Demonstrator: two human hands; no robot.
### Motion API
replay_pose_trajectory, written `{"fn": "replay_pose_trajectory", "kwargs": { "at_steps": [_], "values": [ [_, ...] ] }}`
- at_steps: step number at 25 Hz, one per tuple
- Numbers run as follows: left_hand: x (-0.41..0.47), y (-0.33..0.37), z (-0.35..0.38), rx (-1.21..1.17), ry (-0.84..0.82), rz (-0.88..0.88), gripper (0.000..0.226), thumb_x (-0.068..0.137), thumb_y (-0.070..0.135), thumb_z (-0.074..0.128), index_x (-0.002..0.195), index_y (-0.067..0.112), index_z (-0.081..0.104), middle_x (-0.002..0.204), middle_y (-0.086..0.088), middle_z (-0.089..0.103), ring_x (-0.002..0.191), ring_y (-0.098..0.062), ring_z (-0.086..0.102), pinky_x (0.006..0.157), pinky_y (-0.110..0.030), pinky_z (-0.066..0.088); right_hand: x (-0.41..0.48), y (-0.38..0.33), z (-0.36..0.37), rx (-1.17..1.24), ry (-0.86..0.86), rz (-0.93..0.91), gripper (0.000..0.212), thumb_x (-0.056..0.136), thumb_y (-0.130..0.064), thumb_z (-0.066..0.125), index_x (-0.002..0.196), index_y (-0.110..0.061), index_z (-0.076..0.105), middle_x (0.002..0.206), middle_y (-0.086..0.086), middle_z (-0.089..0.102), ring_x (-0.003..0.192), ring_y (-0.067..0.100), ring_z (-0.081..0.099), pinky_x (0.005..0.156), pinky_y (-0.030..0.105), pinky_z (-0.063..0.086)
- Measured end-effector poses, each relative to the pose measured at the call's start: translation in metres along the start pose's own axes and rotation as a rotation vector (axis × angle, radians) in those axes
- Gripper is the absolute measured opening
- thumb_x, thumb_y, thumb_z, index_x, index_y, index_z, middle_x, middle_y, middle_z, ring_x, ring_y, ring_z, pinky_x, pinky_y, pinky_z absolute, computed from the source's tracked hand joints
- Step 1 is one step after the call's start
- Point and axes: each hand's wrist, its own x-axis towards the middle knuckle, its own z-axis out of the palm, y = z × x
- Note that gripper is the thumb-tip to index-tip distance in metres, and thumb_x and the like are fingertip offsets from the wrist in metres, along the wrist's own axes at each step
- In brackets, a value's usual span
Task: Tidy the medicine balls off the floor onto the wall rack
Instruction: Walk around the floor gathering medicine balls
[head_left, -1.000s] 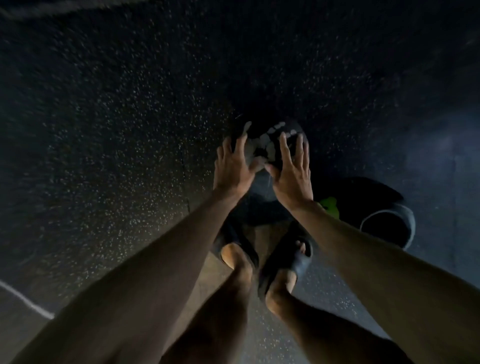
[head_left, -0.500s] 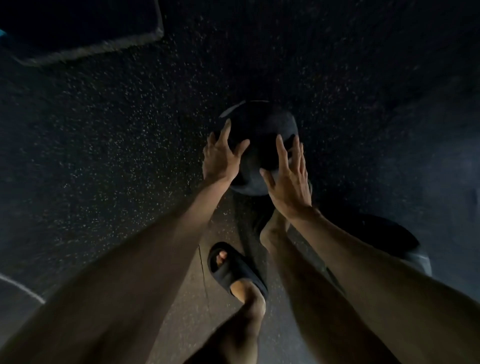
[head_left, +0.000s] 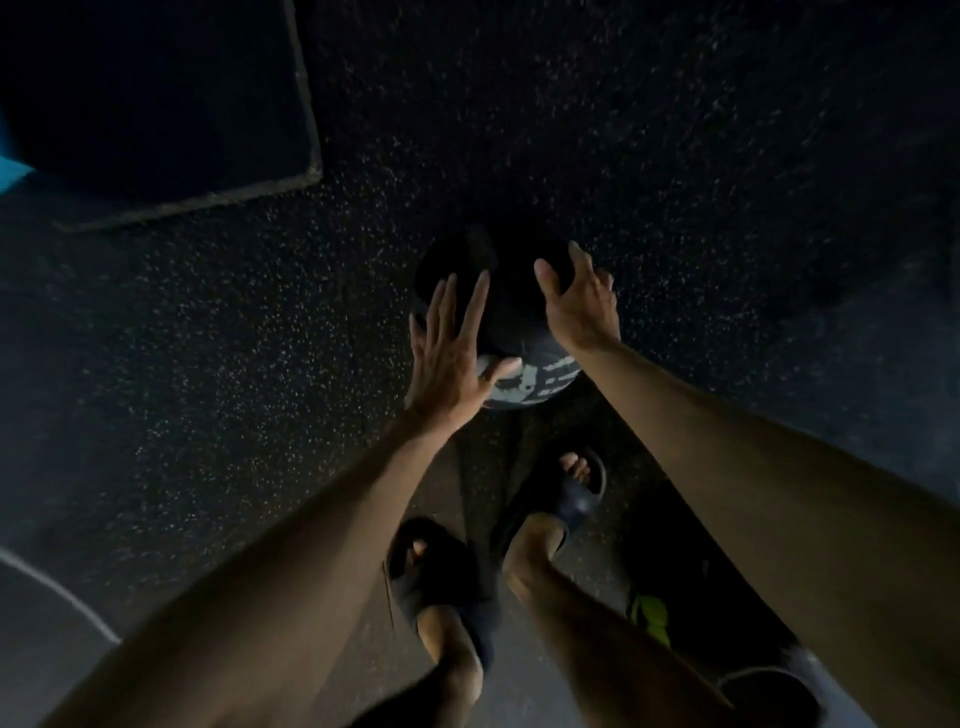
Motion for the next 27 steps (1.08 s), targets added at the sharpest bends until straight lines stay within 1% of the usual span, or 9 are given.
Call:
{"fn": "replay_pose_trajectory", "kwargs": {
  "at_steps": [4,7,9,12,16,19,23,25,27],
  "values": [
    [0.074,0.020,-0.024,-0.103,0.006,-0.149,0.088,0.088,0.068,0.053,0.159,0.036,0.012,0.166,-0.019,0.003,0.153,-0.037,-0.001,0.122,-0.058,0.008,-0.021,0.025,-0.014,-0.020,0.001,-0.221,0.080,0.097,-0.062,0.044,0.160,-0.028,0.008,0.165,0.010,0.012,0.151,0.031,0.017,0.118,0.049,0.030],
    [0.128,0.035,-0.037,-0.132,0.074,-0.287,0.081,0.091,0.065,0.053,0.157,0.026,0.026,0.163,-0.023,0.015,0.151,-0.039,0.011,0.122,-0.055,0.014,-0.023,0.026,-0.010,-0.032,-0.051,-0.213,0.094,0.094,-0.059,0.053,0.158,-0.034,-0.010,0.167,0.011,-0.007,0.154,0.030,-0.001,0.122,0.047,0.018],
    [0.148,0.033,-0.044,-0.097,0.096,-0.254,0.080,0.092,0.064,0.051,0.156,0.021,0.028,0.162,-0.023,0.019,0.150,-0.038,0.015,0.121,-0.055,0.018,-0.001,0.003,-0.015,0.019,-0.053,-0.154,0.096,0.094,-0.054,0.057,0.157,-0.037,-0.013,0.167,0.013,-0.011,0.154,0.033,-0.004,0.123,0.049,0.015],
    [0.158,0.019,-0.052,-0.088,0.114,-0.113,0.087,0.091,0.068,0.050,0.158,0.022,0.020,0.164,-0.021,0.013,0.152,-0.036,0.011,0.122,-0.054,0.019,0.042,-0.033,-0.035,0.032,-0.048,-0.087,0.094,0.092,-0.060,0.057,0.156,-0.045,-0.011,0.166,0.013,-0.007,0.153,0.037,0.004,0.118,0.054,0.026],
    [0.173,0.006,-0.075,-0.159,0.027,-0.089,0.094,0.088,0.069,0.053,0.160,0.031,0.006,0.167,-0.013,-0.006,0.154,-0.030,-0.003,0.123,-0.054,0.011,0.106,-0.098,-0.060,0.061,-0.038,0.056,0.086,0.091,-0.068,0.050,0.158,-0.041,0.003,0.165,0.011,0.009,0.150,0.037,0.015,0.112,0.056,0.031],
    [0.223,0.003,-0.097,-0.173,-0.013,-0.103,0.089,0.085,0.072,0.051,0.158,0.038,0.012,0.166,-0.014,0.000,0.152,-0.035,0.006,0.118,-0.059,0.021,0.139,-0.128,-0.068,0.176,0.104,0.099,0.076,0.095,-0.061,0.049,0.157,-0.030,0.019,0.158,0.013,0.026,0.144,0.037,0.027,0.112,0.052,0.035],
    [0.311,0.025,-0.121,-0.154,0.025,-0.239,0.080,0.086,0.068,0.055,0.152,0.029,0.032,0.157,-0.020,0.025,0.140,-0.040,0.032,0.112,-0.057,0.033,0.137,-0.126,-0.068,0.125,0.082,-0.002,0.078,0.095,-0.062,0.048,0.158,-0.031,0.014,0.166,0.008,0.006,0.152,0.033,0.011,0.119,0.051,0.028],
    [0.342,0.038,-0.124,-0.178,0.062,-0.240,0.080,0.087,0.068,0.053,0.149,0.020,0.036,0.152,-0.019,0.032,0.136,-0.037,0.038,0.110,-0.055,0.037,0.154,-0.125,-0.074,0.134,0.031,0.041,0.070,0.097,-0.064,0.043,0.155,-0.028,0.028,0.168,0.007,-0.007,0.154,0.033,0.000,0.122,0.050,0.019],
    [0.353,0.036,-0.127,-0.211,0.105,-0.176,0.083,0.087,0.069,0.048,0.149,0.016,0.035,0.150,-0.018,0.036,0.136,-0.033,0.039,0.110,-0.052,0.039,0.184,-0.130,-0.086,0.150,0.007,0.087,0.062,0.099,-0.063,0.037,0.145,-0.022,0.046,0.168,0.012,-0.004,0.153,0.037,0.001,0.122,0.051,0.016]
  ]
}}
